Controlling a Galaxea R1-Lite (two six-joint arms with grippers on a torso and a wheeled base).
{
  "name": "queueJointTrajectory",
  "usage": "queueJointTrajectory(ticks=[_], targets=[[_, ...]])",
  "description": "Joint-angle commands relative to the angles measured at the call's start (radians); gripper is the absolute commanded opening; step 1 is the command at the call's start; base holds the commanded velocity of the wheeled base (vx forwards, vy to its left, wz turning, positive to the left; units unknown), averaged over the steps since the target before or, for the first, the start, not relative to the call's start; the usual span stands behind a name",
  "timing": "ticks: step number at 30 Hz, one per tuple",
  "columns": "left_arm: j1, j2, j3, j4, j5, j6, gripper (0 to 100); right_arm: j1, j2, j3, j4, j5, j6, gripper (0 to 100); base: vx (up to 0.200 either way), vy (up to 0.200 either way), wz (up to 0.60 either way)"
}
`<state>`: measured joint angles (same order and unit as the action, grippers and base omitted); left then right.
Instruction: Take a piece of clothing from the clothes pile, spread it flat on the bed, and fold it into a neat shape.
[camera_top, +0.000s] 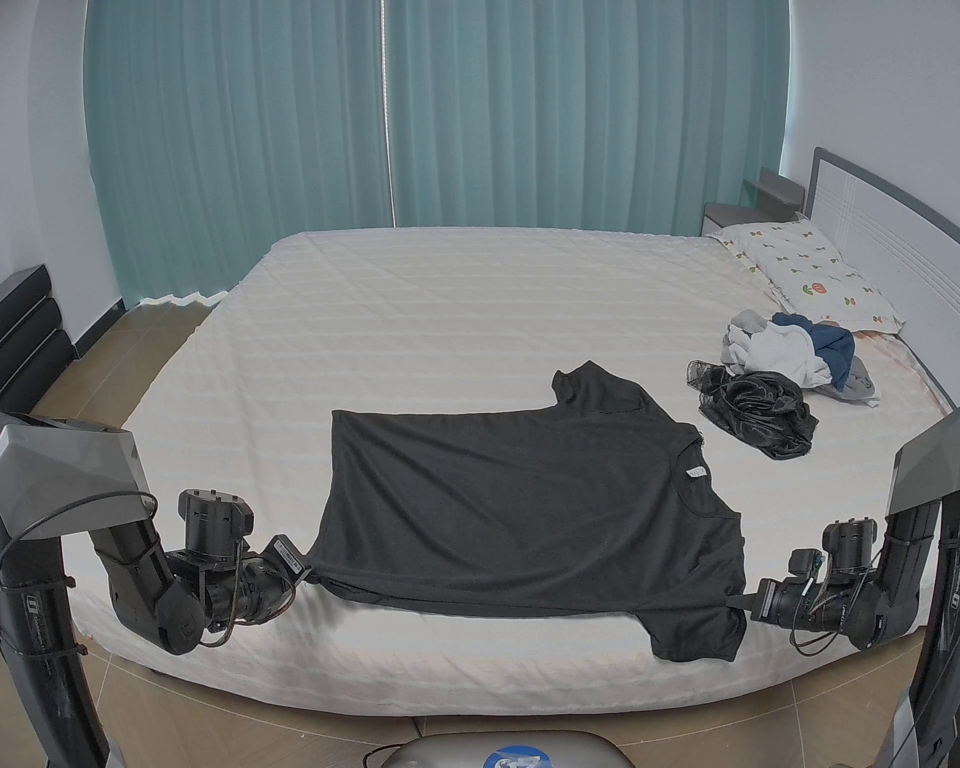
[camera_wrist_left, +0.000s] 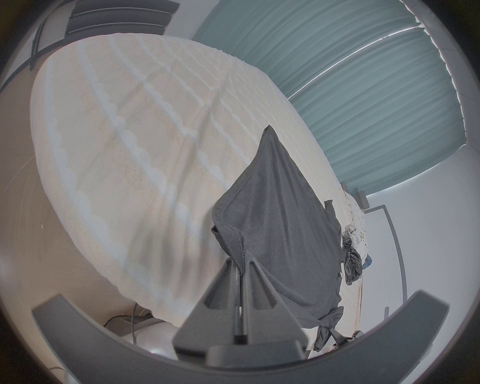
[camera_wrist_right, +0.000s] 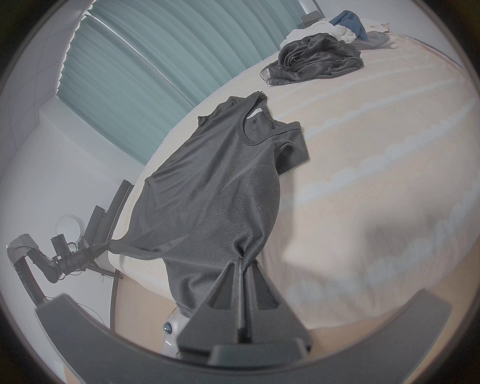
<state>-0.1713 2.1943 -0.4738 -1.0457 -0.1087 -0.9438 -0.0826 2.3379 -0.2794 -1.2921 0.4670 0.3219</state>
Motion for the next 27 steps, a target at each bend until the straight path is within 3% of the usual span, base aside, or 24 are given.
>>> queueJointTrajectory(ticks=[1,6,8,13,22,27], targets=[[-0.005,-0.01,0.014,0.0,0.02,0.011,0,-0.017,-0.066,0.072,-0.016,0.01,-0.006,0,0.0,0.0,0.0],[-0.005,-0.022,0.038,0.001,0.05,0.069,0,-0.014,-0.072,0.149,-0.104,0.032,-0.006,0,0.0,0.0,0.0],[-0.008,-0.021,0.06,0.0,0.096,0.14,0,-0.008,-0.061,0.209,-0.188,0.033,-0.006,0,0.0,0.0,0.0],[-0.008,-0.019,0.067,0.0,0.17,0.198,0,-0.006,-0.058,0.276,-0.251,0.045,-0.006,0,0.0,0.0,0.0],[-0.017,-0.031,0.112,-0.002,0.173,0.273,0,-0.002,-0.075,0.279,-0.22,0.055,-0.007,0,0.0,0.0,0.0],[-0.019,-0.039,0.124,-0.002,0.173,0.283,0,0.009,-0.137,0.279,-0.108,0.056,-0.032,0,0.0,0.0,0.0]])
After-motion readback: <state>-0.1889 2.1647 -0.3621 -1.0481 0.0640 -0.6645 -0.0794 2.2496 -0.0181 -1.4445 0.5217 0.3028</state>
